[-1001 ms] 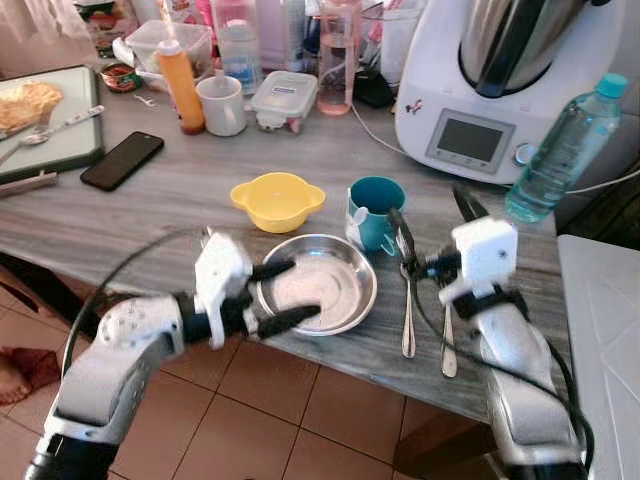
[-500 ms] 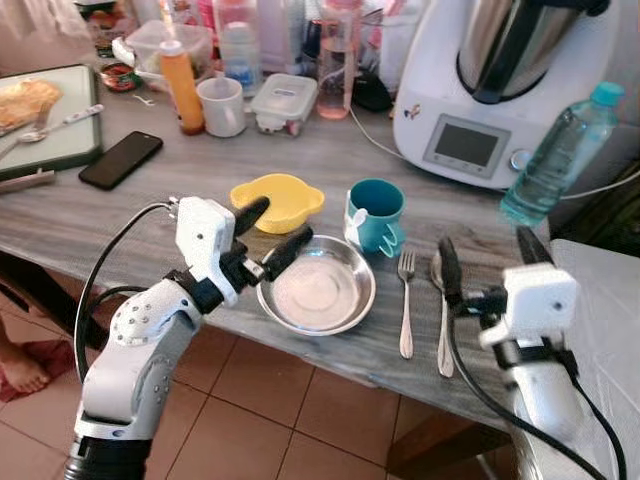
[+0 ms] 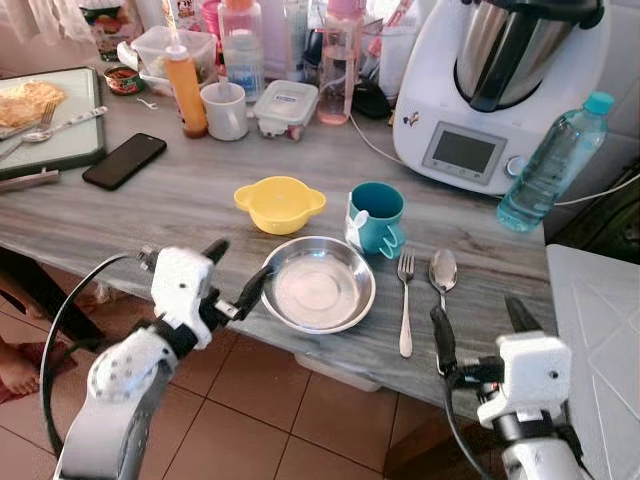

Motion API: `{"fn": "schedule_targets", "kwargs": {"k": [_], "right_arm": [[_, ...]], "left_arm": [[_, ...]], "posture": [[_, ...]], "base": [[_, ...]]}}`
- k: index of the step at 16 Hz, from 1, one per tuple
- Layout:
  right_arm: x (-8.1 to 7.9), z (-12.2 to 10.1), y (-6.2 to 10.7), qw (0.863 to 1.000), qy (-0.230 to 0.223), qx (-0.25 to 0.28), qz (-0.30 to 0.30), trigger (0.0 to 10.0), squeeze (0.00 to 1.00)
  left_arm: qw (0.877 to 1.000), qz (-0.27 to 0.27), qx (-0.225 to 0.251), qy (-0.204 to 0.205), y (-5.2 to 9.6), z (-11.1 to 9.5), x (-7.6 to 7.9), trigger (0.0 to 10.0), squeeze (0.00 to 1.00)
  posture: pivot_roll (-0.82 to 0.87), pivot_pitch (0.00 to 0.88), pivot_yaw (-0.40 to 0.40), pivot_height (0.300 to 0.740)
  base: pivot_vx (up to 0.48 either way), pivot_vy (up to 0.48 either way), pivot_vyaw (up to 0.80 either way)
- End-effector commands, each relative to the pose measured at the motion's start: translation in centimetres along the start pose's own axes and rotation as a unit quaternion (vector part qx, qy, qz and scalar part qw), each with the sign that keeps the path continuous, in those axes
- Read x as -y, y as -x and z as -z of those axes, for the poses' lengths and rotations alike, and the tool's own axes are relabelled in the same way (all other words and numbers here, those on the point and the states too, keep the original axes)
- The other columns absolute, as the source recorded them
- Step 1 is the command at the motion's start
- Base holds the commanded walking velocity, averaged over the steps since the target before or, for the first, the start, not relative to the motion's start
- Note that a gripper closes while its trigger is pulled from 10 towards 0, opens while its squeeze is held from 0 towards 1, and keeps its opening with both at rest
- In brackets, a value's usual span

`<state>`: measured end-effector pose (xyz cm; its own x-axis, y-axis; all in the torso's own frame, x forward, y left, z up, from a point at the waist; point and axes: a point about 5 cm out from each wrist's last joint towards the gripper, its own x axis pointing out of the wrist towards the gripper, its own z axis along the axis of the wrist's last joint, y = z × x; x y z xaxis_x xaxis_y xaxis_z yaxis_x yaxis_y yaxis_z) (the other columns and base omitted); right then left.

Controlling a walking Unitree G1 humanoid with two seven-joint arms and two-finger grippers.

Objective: Setting the table

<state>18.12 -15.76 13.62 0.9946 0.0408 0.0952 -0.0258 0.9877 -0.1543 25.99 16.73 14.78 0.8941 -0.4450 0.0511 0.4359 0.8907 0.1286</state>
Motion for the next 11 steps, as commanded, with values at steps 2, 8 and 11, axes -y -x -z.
{"fn": "schedule_targets", "kwargs": {"k": [2,8,11], "right_arm": [[0.1,-0.4,0.2,1.0,-0.001,0.003,0.018,10.0,1.0],[0.8,0.9,0.9,0.999,-0.002,-0.022,0.045,10.0,0.41],[0.7,1.1,0.8,0.999,0.002,-0.023,0.044,10.0,0.04]], "left_arm": [[0.999,-0.036,-0.007,-0.022,0.4,0.6,-0.5,10.0,0.0],[0.997,-0.055,-0.044,-0.021,0.7,3.4,0.1,10.0,0.0],[0.997,-0.059,-0.04,-0.02,0.3,3.5,0.2,10.0,0.0]], "posture": [[0.18,0.074,-0.055,0.74],[0.15,0.066,-0.047,0.74],[0.15,0.061,-0.043,0.74]], "base": [[0.0,0.0,0.0],[0.0,0.0,0.0],[0.0,0.0,0.0]]}}
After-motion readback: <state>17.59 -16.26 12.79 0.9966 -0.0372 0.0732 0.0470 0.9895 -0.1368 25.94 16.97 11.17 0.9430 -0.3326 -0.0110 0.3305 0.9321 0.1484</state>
